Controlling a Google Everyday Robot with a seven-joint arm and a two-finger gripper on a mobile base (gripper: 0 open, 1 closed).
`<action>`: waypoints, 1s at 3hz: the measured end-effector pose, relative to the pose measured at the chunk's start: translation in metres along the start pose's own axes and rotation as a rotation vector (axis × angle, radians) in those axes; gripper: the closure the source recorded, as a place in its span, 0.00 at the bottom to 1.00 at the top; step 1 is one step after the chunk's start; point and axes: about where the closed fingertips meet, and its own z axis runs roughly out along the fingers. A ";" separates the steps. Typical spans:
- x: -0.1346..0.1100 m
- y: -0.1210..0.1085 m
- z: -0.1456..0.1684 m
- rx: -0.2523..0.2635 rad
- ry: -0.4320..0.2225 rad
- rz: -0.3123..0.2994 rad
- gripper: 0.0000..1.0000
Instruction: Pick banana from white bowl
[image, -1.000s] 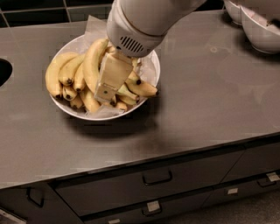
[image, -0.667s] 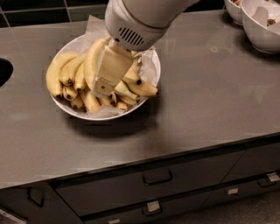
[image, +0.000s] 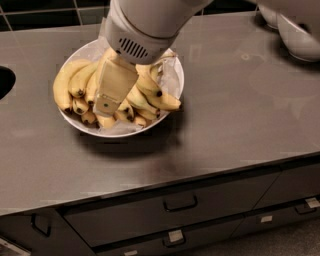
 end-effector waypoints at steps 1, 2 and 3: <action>0.006 0.004 0.027 -0.021 0.050 0.066 0.00; 0.011 0.007 0.045 -0.020 0.105 0.133 0.09; 0.012 0.006 0.055 -0.008 0.141 0.176 0.15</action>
Offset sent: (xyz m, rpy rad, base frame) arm 0.0330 0.0106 -0.0777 -0.0418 0.1836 -0.2430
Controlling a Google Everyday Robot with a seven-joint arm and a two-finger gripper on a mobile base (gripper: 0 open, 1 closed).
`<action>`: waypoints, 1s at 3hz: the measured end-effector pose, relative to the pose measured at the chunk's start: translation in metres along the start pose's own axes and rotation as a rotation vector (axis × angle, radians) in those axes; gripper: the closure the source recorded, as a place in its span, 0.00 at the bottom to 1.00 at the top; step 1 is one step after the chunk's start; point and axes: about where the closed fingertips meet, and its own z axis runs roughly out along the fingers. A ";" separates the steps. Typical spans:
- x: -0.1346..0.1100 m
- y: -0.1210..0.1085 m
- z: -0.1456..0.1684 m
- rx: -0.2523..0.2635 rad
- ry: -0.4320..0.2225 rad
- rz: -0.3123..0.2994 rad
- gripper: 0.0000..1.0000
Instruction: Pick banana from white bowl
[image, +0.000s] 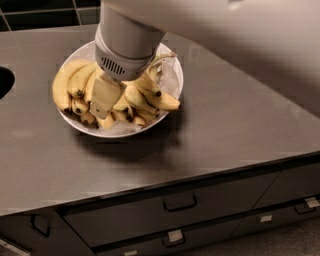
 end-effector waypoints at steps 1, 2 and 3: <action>-0.001 0.000 -0.002 0.004 -0.002 0.006 0.11; -0.002 0.001 -0.002 0.004 -0.006 0.006 0.15; -0.008 0.003 0.002 0.009 -0.005 0.022 0.17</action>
Offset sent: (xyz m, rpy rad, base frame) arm -0.0007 0.0004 0.0021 0.0038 -0.0026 -0.0063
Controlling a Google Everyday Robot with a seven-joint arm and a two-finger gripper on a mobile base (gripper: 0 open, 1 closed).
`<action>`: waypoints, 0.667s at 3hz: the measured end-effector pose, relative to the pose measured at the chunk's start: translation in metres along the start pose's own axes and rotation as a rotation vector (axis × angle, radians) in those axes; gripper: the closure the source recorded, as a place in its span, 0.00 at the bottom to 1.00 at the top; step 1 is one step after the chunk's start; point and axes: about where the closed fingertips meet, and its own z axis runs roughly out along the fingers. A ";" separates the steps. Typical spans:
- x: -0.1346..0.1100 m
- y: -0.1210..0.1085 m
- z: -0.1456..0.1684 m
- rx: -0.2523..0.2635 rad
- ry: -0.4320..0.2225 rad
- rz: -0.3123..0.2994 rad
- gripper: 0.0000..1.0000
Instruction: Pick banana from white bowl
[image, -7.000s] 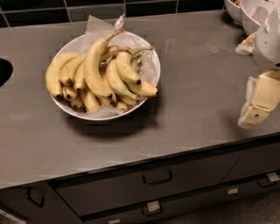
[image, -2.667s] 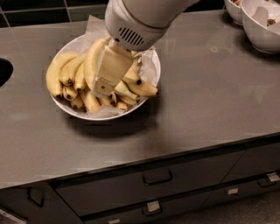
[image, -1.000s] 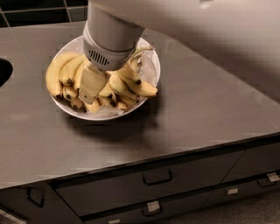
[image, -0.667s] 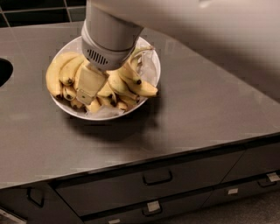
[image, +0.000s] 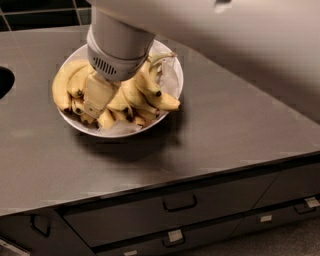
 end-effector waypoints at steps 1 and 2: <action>-0.002 0.001 0.007 0.006 -0.001 0.026 0.25; -0.008 0.007 0.014 0.023 0.001 0.041 0.26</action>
Offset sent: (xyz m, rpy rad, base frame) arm 0.0107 0.0208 -0.0275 0.0068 0.0041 -0.0813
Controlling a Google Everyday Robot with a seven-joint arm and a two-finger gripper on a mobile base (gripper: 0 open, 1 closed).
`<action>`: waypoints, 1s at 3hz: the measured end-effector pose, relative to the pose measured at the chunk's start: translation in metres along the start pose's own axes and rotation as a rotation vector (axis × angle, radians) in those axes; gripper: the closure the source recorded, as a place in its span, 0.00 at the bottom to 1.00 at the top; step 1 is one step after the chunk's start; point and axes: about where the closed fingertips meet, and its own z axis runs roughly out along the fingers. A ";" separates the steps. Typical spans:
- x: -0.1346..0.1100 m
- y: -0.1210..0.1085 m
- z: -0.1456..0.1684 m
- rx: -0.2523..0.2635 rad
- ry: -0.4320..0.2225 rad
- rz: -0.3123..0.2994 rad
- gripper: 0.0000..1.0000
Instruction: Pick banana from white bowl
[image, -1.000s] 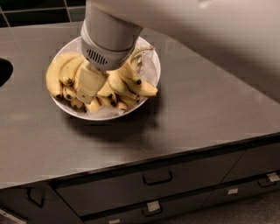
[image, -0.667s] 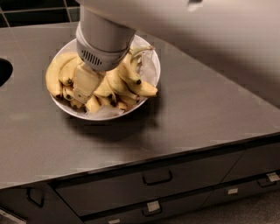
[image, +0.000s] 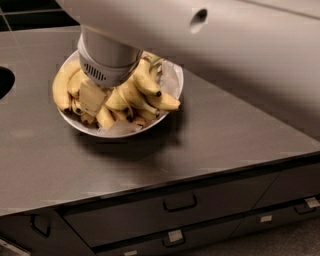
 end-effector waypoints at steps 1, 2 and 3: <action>0.000 0.004 0.006 0.013 0.009 0.029 0.27; 0.003 0.006 0.014 0.020 0.032 0.065 0.27; 0.006 0.006 0.021 0.034 0.054 0.092 0.36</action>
Offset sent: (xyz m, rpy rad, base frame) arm 0.0085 0.0029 -0.0371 -0.0077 0.0596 -0.1311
